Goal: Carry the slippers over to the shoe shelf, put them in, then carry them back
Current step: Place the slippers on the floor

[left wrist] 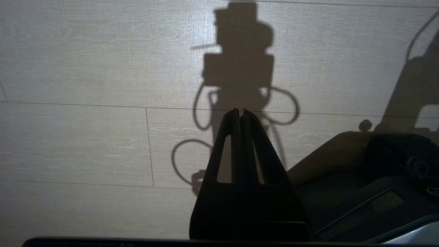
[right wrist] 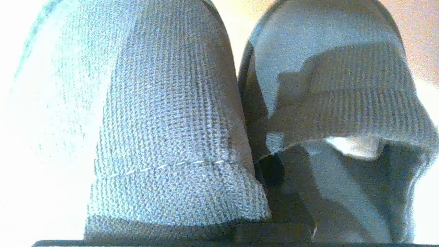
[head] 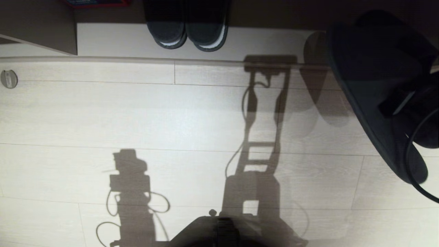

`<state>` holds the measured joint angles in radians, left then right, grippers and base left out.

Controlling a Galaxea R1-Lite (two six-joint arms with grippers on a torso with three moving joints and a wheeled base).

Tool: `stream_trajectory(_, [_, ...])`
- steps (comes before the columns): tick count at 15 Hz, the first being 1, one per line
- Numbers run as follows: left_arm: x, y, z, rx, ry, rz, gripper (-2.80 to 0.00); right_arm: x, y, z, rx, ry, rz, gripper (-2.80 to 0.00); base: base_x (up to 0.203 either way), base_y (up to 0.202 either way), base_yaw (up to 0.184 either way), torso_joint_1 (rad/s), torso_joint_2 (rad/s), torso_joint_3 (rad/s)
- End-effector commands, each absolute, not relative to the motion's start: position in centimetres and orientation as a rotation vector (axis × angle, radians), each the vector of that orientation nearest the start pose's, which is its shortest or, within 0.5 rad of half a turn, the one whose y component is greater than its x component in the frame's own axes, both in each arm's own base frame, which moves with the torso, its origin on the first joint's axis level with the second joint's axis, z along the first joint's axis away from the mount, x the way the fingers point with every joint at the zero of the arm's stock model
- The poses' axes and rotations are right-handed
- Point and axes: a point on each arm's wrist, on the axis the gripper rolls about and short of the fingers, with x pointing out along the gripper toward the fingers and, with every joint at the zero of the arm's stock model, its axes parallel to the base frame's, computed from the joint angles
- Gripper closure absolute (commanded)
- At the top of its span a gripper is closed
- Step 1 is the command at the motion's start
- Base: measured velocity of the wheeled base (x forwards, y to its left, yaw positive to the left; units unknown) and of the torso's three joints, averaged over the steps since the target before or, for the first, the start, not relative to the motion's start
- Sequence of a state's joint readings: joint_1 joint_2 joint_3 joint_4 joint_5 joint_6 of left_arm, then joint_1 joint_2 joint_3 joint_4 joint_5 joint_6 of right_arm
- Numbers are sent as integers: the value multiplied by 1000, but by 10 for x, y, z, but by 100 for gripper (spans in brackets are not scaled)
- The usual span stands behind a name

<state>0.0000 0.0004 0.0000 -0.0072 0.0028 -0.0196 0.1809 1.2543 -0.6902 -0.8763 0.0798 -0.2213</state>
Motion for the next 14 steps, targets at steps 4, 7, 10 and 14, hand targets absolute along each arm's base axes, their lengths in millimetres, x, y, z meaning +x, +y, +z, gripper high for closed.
stream_trajectory(4, [-23,0,76,-20,-8,3,0,83,17,261,-183,-396,226,0,0,0,0,0,0,0])
stream_trajectory(7, [-23,0,76,-20,-8,3,0,65,14,239,-171,-322,238,0,0,0,0,0,0,0])
stream_trajectory(10, [-23,0,76,-18,-8,5,0,64,14,237,-167,-313,236,0,0,0,0,0,0,0])
stream_trajectory(14, [-23,0,76,-20,-6,5,0,8,2,211,-116,-331,159,0,0,0,0,0,0,0])
